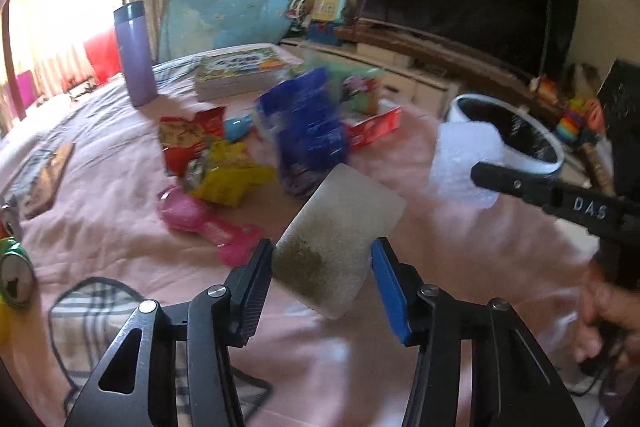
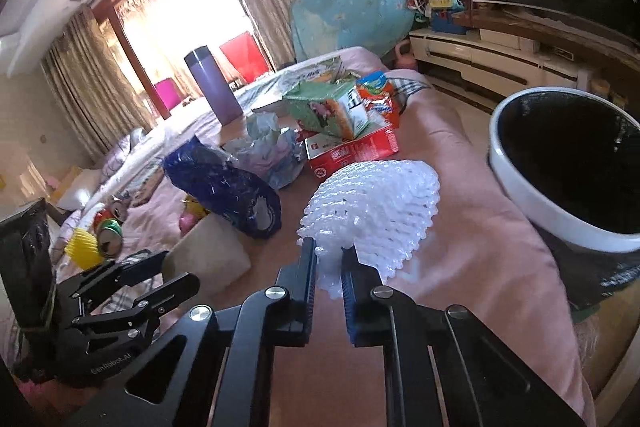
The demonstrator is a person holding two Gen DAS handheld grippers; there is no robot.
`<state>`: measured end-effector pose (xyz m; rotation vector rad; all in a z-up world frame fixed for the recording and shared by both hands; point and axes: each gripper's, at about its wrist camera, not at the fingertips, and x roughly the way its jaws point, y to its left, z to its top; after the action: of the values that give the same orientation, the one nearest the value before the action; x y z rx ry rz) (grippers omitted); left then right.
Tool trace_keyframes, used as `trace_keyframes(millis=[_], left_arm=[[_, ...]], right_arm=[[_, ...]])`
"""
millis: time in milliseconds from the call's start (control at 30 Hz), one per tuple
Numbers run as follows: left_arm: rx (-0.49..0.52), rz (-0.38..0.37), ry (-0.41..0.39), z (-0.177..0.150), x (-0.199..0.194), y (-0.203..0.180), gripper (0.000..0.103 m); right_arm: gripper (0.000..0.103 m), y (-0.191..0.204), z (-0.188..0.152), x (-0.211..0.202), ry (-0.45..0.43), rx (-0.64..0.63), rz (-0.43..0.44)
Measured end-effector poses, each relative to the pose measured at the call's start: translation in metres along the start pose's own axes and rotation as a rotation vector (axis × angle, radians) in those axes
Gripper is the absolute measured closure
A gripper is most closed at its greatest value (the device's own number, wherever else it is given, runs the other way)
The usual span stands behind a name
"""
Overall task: Collect trash
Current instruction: 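Grasp the white tissue pack with left tool while right tool grasps white foam net, then carry both items over the bin and open both tools to drop them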
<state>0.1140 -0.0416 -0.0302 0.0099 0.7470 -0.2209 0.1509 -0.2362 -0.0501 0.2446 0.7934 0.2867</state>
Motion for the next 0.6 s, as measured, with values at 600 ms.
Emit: trace_keyframes(millis=[600], left_arm=[[0.097, -0.16, -0.048, 0.069, 0.039, -0.065, 0.054]], right_arm=[[0.091, -0.087, 0.03, -0.067, -0.1, 0.089, -0.106]])
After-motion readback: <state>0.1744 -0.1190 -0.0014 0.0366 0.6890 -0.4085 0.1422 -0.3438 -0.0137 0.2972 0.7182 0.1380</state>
